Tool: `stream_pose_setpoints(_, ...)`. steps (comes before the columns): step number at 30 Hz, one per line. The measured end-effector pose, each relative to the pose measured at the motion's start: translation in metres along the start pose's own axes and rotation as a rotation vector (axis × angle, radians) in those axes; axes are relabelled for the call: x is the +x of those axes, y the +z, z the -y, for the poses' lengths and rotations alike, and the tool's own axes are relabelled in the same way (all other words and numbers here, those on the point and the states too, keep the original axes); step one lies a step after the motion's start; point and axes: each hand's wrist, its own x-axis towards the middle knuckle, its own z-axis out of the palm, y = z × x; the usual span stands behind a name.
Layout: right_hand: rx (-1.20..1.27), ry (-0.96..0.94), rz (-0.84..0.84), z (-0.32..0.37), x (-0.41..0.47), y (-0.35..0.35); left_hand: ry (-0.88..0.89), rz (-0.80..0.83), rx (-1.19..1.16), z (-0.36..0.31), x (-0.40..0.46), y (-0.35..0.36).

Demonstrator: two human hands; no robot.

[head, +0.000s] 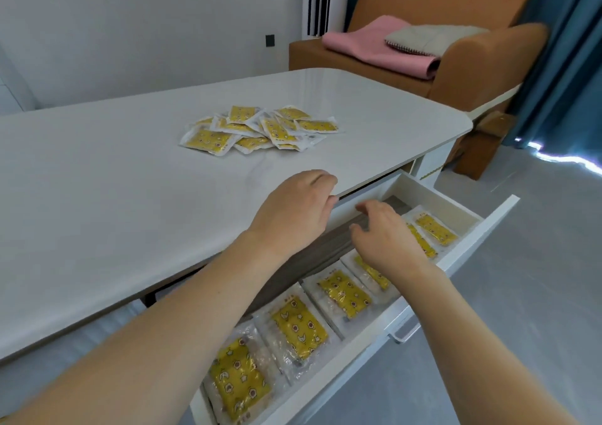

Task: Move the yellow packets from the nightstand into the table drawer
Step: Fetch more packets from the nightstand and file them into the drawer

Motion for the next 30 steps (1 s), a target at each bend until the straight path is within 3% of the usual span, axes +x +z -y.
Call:
stream_pose_setpoints(4, -0.018, 0.029, 0.082, 0.033, 0.025, -0.052, -0.028, 0.002, -0.001, 0.011, 0.060, -0.031)
stream_pose_setpoints(7, -0.047, 0.074, 0.089, 0.076, 0.053, -0.135, -0.034, 0.061, 0.011, 0.008, 0.128, -0.100)
stream_pose_setpoints(10, -0.045, 0.105, 0.060, 0.140, 0.081, -0.249, -0.091, 0.133, 0.028, -0.001, 0.206, -0.203)
stream_pose_setpoints(14, -0.064, 0.090, 0.031, 0.240, 0.099, -0.415, -0.019, 0.140, 0.054, -0.025, 0.311, -0.375)
stream_pose_setpoints(19, -0.070, 0.120, 0.002, 0.356, 0.095, -0.580, -0.025, 0.023, 0.051, -0.064, 0.406, -0.580)
stream_pose_setpoints(24, -0.082, 0.168, -0.046, 0.422, 0.071, -0.659, -0.004, 0.084, 0.062, -0.079, 0.418, -0.679)
stream_pose_setpoints(30, -0.065, 0.148, -0.094, 0.462, 0.056, -0.676, -0.052, 0.073, 0.101, -0.076, 0.405, -0.730)
